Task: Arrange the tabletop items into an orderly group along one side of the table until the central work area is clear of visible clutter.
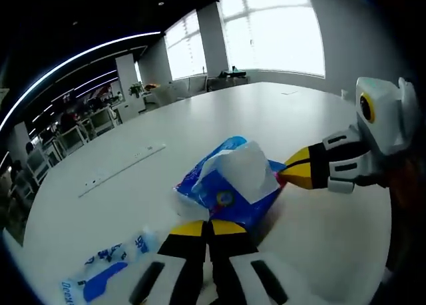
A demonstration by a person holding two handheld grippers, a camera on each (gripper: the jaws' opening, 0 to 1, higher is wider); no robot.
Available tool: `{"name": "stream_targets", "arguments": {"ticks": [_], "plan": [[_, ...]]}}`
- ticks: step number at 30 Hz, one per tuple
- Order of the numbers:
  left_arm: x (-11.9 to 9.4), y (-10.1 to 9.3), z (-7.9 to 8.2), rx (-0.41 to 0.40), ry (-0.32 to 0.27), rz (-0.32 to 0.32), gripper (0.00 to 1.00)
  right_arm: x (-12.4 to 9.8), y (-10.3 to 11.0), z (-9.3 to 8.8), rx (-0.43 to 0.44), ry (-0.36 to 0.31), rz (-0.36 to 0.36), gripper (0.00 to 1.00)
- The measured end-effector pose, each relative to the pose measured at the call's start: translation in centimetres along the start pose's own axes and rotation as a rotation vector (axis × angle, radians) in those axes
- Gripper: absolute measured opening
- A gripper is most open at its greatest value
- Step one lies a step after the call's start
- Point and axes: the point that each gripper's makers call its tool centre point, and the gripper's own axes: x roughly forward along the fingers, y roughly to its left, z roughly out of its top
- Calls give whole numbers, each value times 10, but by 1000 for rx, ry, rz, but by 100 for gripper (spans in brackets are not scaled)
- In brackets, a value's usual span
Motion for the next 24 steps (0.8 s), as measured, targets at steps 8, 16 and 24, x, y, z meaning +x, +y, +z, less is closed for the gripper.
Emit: {"name": "stream_targets", "arguments": {"ticks": [8, 16, 24], "plan": [[-1, 6, -13, 7, 18, 5, 0, 6, 11, -3, -25, 17, 17, 0], [7, 3, -31, 34, 59, 3, 0, 11, 17, -14, -33, 44, 34, 0], [9, 2, -31, 56, 57, 0, 0, 11, 18, -20, -32, 61, 44, 0]]}}
